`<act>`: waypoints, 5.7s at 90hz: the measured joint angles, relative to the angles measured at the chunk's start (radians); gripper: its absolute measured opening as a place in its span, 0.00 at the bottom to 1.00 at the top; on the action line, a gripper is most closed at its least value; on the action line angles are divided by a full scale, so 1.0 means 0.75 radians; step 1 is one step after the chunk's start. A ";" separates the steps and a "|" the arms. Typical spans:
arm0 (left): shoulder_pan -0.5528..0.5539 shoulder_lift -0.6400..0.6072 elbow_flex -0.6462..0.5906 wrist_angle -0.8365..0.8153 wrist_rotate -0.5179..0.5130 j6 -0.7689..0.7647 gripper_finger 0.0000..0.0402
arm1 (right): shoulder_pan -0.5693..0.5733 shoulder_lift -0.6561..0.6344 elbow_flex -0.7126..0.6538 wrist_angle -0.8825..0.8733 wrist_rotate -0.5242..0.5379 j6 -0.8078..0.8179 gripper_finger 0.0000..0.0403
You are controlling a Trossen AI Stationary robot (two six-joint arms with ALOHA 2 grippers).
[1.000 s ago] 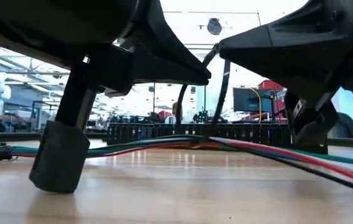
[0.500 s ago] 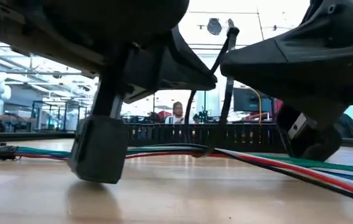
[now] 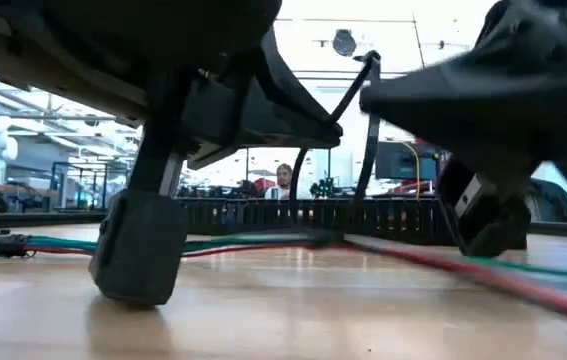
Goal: Ziptie cables
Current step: Wrap the cable wires with the black zip tie
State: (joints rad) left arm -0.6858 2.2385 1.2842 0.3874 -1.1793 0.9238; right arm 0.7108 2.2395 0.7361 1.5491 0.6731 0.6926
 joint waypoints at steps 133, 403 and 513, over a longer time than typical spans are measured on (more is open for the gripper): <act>0.052 0.001 -0.002 0.001 0.177 -0.772 0.05 | 0.021 -0.017 0.001 -0.020 -0.134 -0.115 0.00; 0.085 -0.005 0.015 -0.152 0.139 -0.492 0.00 | 0.078 -0.016 0.024 0.019 0.259 -0.240 0.00; 0.108 0.000 0.011 -0.156 0.175 -0.940 0.27 | 0.103 -0.017 0.032 -0.024 0.398 -0.334 0.00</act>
State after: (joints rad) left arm -0.6044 2.2383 1.2926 0.2701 -1.0477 0.2184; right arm 0.7879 2.2265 0.7601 1.5309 0.9713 0.4422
